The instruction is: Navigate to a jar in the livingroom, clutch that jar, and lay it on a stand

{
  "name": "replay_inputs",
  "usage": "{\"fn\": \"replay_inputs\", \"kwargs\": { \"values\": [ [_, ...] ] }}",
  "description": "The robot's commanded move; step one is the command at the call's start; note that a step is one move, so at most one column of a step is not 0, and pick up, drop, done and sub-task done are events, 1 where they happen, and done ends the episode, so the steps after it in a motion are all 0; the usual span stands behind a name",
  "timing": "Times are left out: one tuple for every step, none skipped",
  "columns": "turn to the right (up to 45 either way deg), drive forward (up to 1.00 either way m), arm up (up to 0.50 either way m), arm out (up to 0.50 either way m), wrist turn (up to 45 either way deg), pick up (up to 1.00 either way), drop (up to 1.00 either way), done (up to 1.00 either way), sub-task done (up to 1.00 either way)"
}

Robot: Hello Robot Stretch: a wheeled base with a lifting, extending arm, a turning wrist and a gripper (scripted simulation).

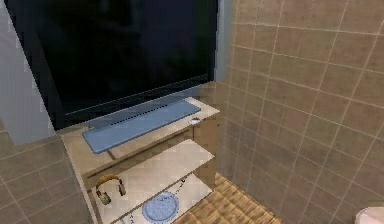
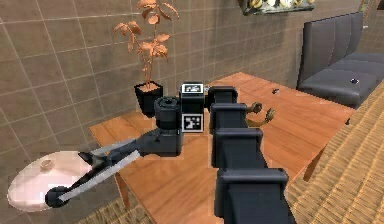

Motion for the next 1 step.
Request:
{"fn": "replay_inputs", "kwargs": {
  "values": [
    [0.0,0.00,0.00,0.00,-42.0,0.00,0.00,0.00,0.00]
  ]
}}
